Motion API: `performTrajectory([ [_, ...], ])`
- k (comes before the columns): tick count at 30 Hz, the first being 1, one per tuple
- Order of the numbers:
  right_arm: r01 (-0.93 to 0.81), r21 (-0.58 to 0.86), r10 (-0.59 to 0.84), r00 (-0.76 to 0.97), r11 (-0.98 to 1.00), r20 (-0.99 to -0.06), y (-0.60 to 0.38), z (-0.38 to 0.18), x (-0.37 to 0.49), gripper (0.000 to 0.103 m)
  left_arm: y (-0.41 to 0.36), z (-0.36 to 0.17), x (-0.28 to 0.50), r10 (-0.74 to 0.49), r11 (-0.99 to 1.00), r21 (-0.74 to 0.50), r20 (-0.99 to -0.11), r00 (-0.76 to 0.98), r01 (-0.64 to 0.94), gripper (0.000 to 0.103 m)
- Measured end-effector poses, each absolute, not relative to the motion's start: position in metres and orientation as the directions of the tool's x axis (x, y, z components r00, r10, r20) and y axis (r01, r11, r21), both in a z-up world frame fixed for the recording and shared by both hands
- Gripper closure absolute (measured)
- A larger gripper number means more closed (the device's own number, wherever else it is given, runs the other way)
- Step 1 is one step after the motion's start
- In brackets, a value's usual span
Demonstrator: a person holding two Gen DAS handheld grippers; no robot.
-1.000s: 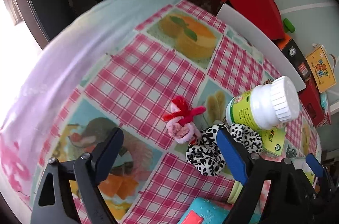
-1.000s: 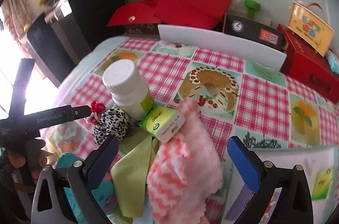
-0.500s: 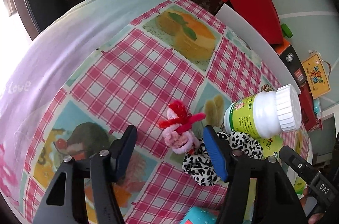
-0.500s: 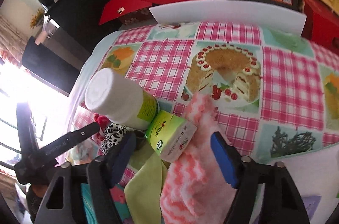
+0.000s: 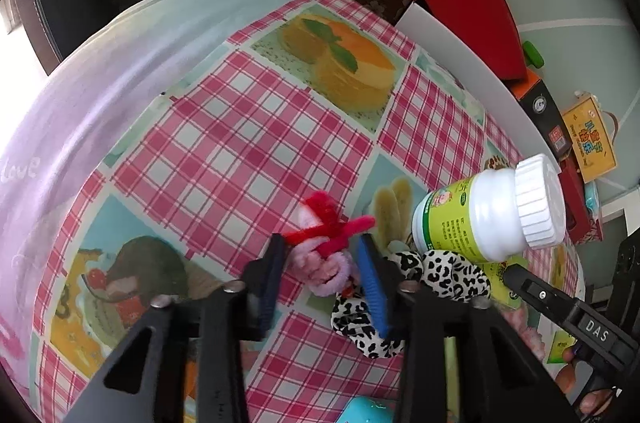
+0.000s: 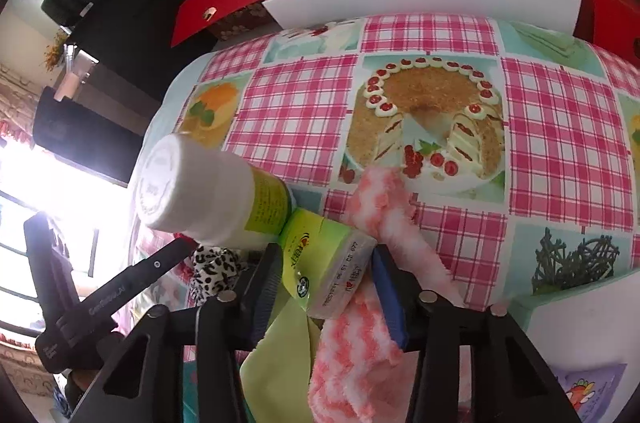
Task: Organize soft objects
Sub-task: 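Grasp the pink plush toy with the left gripper while the right grasps the yellow-green tissue pack, then lift the plush toy with the left gripper while the right lifts the tissue pack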
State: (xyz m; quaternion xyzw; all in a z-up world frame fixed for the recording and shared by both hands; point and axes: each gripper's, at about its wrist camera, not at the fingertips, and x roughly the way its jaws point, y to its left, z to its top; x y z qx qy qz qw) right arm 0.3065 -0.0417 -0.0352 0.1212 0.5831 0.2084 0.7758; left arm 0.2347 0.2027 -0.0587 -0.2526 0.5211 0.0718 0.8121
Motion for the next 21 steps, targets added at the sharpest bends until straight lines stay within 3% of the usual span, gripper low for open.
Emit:
performTrajectory([
  [5, -0.177, 0.44, 0.472, 0.241, 0.88, -0.848, -0.045, -0.033, 0.304, 0.066, 0.201, -0.06, 0.236, -0.153, 0.861, -0.342, -0.88, 0.449, -0.377, 0.077],
  [21, -0.196, 0.455, 0.494, 0.275, 0.869, -0.825, -0.05, -0.019, 0.291, 0.073, 0.212, -0.042, 0.224, -0.102, 0.856, -0.309, -0.887, 0.451, -0.414, 0.079],
])
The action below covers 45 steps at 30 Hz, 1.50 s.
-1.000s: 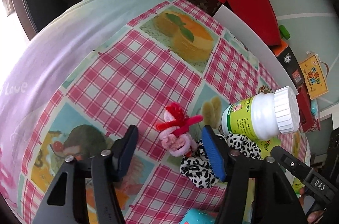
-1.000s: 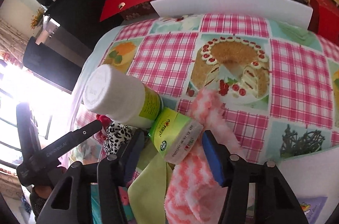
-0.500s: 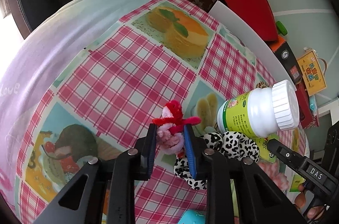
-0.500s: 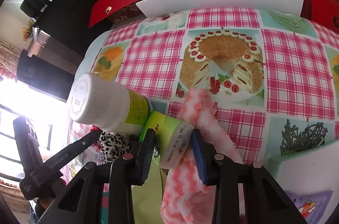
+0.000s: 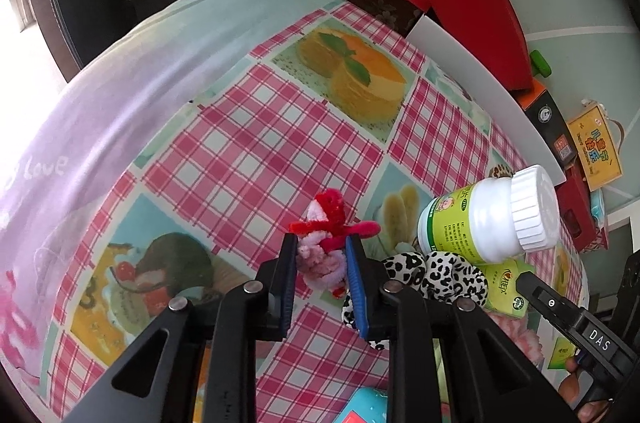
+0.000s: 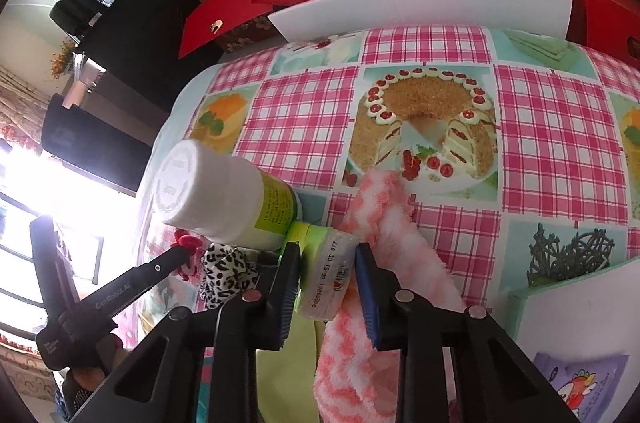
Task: Organize soft objects
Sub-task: 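Lift the plush toy with the left gripper while the right lifts the tissue pack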
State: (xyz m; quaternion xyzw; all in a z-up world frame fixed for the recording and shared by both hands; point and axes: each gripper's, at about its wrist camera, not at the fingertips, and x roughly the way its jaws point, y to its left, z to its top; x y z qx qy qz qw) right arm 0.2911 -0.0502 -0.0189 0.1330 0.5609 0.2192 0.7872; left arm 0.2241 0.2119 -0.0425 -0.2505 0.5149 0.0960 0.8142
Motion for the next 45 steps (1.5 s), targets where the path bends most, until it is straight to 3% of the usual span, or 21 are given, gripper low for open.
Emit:
performTrajectory([
  [20, -0.191, 0.544, 0.565, 0.451, 0.817, -0.691, -0.105, 0.044, 0.251, 0.075, 0.193, 0.041, 0.195, 0.012, 0.902, -0.248, -0.803, 0.595, -0.354, 0.079],
  [25, -0.18, 0.546, 0.552, 0.514, 0.818, -0.657, -0.13, 0.059, 0.233, 0.08, 0.173, 0.059, 0.19, -0.005, 0.921, -0.248, -0.778, 0.628, -0.299, 0.079],
  [33, -0.12, 0.484, 0.475, 0.493, 0.867, -0.729, -0.151, 0.042, 0.228, 0.08, 0.133, 0.057, 0.196, -0.029, 0.955, -0.201, -0.794, 0.608, -0.217, 0.079],
  [38, -0.126, 0.436, 0.444, 0.436, 0.891, -0.783, -0.146, 0.023, 0.237, 0.074, 0.131, 0.052, 0.199, -0.025, 0.957, -0.19, -0.805, 0.592, -0.218, 0.079],
  [41, -0.154, 0.399, 0.426, 0.4, 0.904, -0.811, -0.133, 0.015, 0.248, 0.054, 0.134, 0.049, 0.199, -0.02, 0.956, -0.187, -0.811, 0.585, -0.226, 0.079],
  [45, -0.193, 0.356, 0.402, 0.338, 0.915, -0.851, -0.123, 0.004, 0.264, 0.054, 0.135, 0.047, 0.2, -0.019, 0.955, -0.187, -0.814, 0.58, -0.232, 0.079],
])
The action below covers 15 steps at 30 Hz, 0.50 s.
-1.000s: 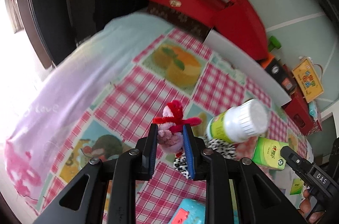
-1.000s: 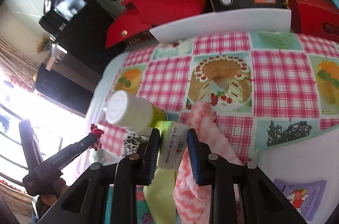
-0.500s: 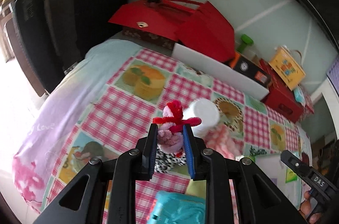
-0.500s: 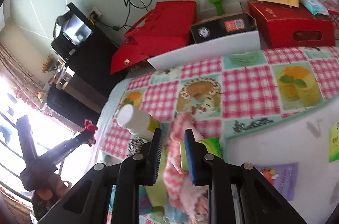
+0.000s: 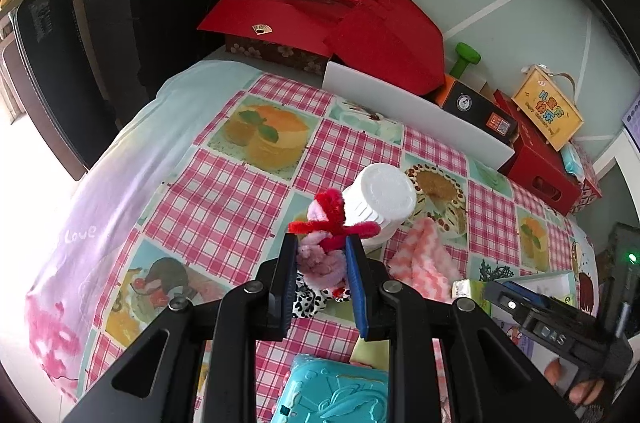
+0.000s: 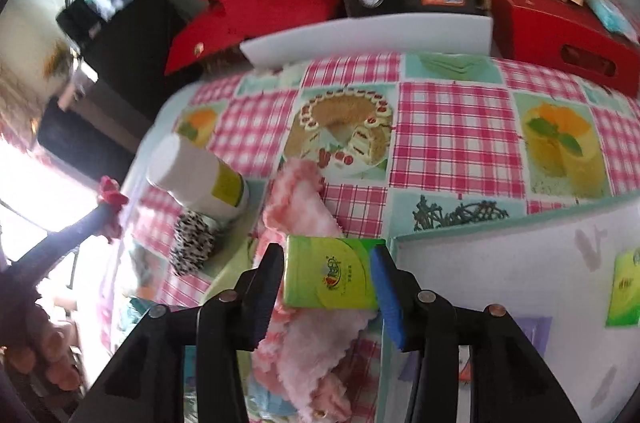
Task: Organize soft objects
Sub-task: 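Lift the plush toy with the left gripper while the right lifts the tissue pack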
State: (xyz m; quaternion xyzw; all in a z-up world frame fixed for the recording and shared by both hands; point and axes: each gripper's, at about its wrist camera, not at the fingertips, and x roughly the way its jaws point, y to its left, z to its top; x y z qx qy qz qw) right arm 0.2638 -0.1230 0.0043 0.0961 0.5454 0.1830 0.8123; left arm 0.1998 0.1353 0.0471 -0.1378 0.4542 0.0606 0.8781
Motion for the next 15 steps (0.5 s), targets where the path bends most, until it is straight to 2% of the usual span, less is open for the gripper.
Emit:
performTrajectory([
  [5, -0.211, 0.35, 0.4, 0.286, 0.913, -0.871, -0.117, -0.005, 0.279, 0.053, 0.135, 0.046, 0.2, -0.017, 0.955, -0.184, -0.816, 0.578, -0.233, 0.079],
  [9, -0.212, 0.345, 0.394, 0.266, 0.914, -0.88, -0.114, -0.011, 0.286, 0.041, 0.135, 0.047, 0.2, -0.017, 0.955, -0.185, -0.816, 0.578, -0.233, 0.079],
  [15, -0.215, 0.357, 0.403, 0.243, 0.909, -0.882, -0.112, -0.015, 0.291, 0.039, 0.135, 0.045, 0.201, -0.017, 0.955, -0.183, -0.819, 0.574, -0.232, 0.079],
])
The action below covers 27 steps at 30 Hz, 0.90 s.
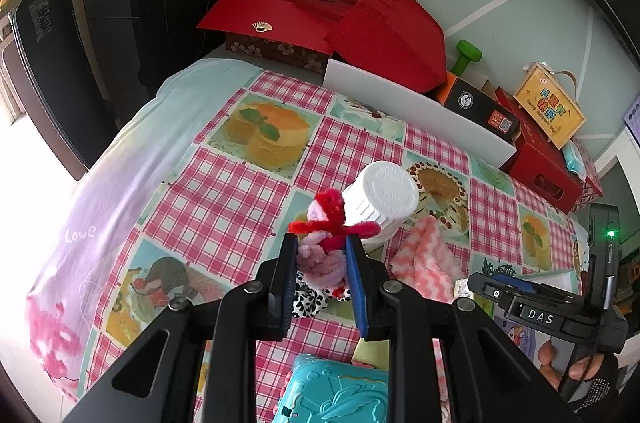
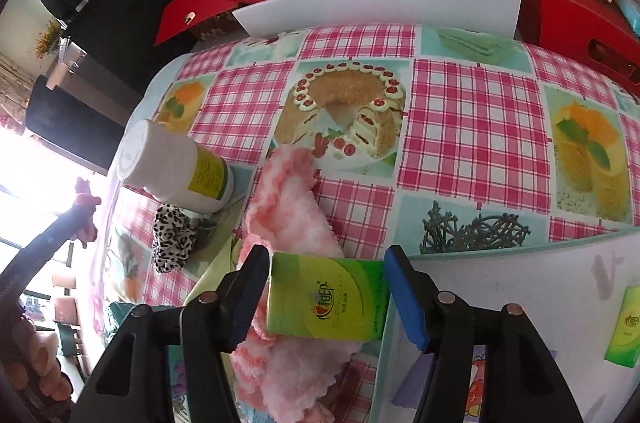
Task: Organize soft objects
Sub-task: 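Lift the plush toy with the left gripper while the right lifts the tissue pack, then carry the pink plush toy and yellow-green tissue pack over the white tray with both grippers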
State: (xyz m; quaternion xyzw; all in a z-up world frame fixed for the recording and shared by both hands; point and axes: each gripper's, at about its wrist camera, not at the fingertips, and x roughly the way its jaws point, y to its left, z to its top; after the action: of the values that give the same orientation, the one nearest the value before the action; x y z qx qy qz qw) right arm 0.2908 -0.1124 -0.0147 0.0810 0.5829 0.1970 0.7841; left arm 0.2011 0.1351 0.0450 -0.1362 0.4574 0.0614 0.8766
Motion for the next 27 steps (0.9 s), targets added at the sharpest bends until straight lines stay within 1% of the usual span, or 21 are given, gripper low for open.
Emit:
performTrajectory([
  [3, -0.224, 0.355, 0.404, 0.234, 0.908, -0.884, -0.112, -0.015, 0.29, 0.038, 0.135, 0.045, 0.201, -0.018, 0.955, -0.183, -0.819, 0.574, -0.232, 0.079],
  [5, -0.228, 0.36, 0.409, 0.228, 0.905, -0.884, -0.113, -0.015, 0.29, 0.034, 0.135, 0.044, 0.201, -0.018, 0.955, -0.183, -0.82, 0.572, -0.233, 0.078],
  [7, -0.224, 0.367, 0.414, 0.223, 0.903, -0.882, -0.114, -0.015, 0.29, 0.033, 0.135, 0.043, 0.201, -0.018, 0.955, -0.183, -0.821, 0.57, -0.234, 0.078],
  [10, -0.218, 0.392, 0.435, 0.21, 0.894, -0.875, -0.115, -0.016, 0.292, 0.028, 0.136, 0.043, 0.201, -0.017, 0.955, -0.183, -0.822, 0.57, -0.235, 0.078],
  [16, -0.244, 0.347, 0.396, 0.198, 0.906, -0.897, -0.115, -0.016, 0.291, 0.028, 0.137, 0.042, 0.201, -0.017, 0.954, -0.184, -0.824, 0.567, -0.238, 0.078],
  [19, -0.228, 0.343, 0.388, 0.196, 0.911, -0.9, -0.121, -0.017, 0.293, 0.028, 0.137, 0.042, 0.201, -0.014, 0.954, -0.182, -0.823, 0.567, -0.24, 0.078],
  [22, -0.219, 0.356, 0.396, 0.183, 0.909, -0.9, -0.12, -0.017, 0.293, 0.024, 0.137, 0.042, 0.201, -0.014, 0.953, -0.182, -0.823, 0.568, -0.241, 0.078],
  [27, -0.268, 0.249, 0.298, 0.158, 0.931, -0.941, -0.103, -0.019, 0.292, 0.022, 0.138, 0.042, 0.201, -0.014, 0.953, -0.182, -0.825, 0.565, -0.243, 0.078],
])
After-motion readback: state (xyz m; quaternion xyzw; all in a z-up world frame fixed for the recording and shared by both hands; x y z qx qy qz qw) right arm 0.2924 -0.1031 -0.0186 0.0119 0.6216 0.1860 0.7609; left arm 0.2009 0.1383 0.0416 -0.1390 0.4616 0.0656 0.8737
